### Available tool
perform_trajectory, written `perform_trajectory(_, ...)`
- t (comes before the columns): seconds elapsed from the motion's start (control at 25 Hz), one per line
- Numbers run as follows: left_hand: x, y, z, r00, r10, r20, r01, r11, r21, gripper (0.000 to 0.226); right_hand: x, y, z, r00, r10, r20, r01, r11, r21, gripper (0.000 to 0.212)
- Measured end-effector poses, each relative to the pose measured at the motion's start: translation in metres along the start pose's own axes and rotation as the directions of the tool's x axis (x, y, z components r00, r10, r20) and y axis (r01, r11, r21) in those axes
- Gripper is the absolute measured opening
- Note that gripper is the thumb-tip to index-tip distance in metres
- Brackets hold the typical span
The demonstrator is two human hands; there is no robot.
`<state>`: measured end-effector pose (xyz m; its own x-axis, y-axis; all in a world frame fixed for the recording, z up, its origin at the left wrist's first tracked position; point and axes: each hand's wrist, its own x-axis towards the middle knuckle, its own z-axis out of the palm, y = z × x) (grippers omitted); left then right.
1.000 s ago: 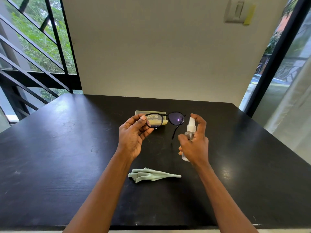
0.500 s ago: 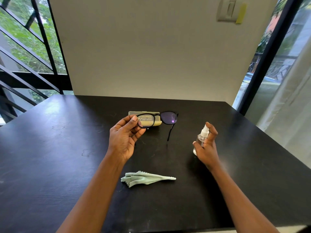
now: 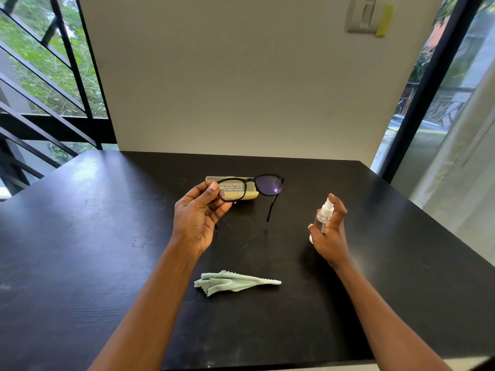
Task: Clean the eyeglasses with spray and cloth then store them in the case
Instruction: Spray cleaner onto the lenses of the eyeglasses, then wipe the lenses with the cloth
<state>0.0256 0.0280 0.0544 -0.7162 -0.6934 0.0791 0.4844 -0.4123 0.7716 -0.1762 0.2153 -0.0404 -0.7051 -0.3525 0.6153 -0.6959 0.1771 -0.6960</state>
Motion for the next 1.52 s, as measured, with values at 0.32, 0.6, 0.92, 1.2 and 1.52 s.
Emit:
perform_trajectory(0.32,-0.001,-0.001,-0.001,1.000,-0.003,0.014,0.004,1.000,-0.010,0.012,-0.006,-0.011,-0.004,0.992,0.039,-0.123,-0.043,0.999,-0.023,0.094)
perform_trajectory(0.6,-0.002,0.001,-0.004,1.000,-0.010,0.007,0.010,1.000,-0.019,0.011,-0.006,-0.021,0.003,0.991,0.067,-0.112,-0.074,0.996,-0.055,0.090)
perform_trajectory(0.92,-0.001,0.001,-0.005,1.000,-0.012,0.012,0.013,1.000,-0.018,0.011,-0.035,-0.079,0.019,0.965,-0.217,-0.150,0.159,0.932,-0.327,0.030)
perform_trajectory(1.2,-0.001,-0.002,-0.007,1.000,-0.019,0.024,0.019,1.000,-0.012,0.011,-0.043,-0.133,0.054,0.645,0.149,0.750,0.272,0.872,-0.407,0.031)
perform_trajectory(1.52,0.002,-0.002,-0.011,1.000,-0.014,0.025,0.014,1.000,-0.004,0.011,-0.045,-0.141,0.061,0.596,0.166,0.786,0.237,0.898,-0.369,0.014)
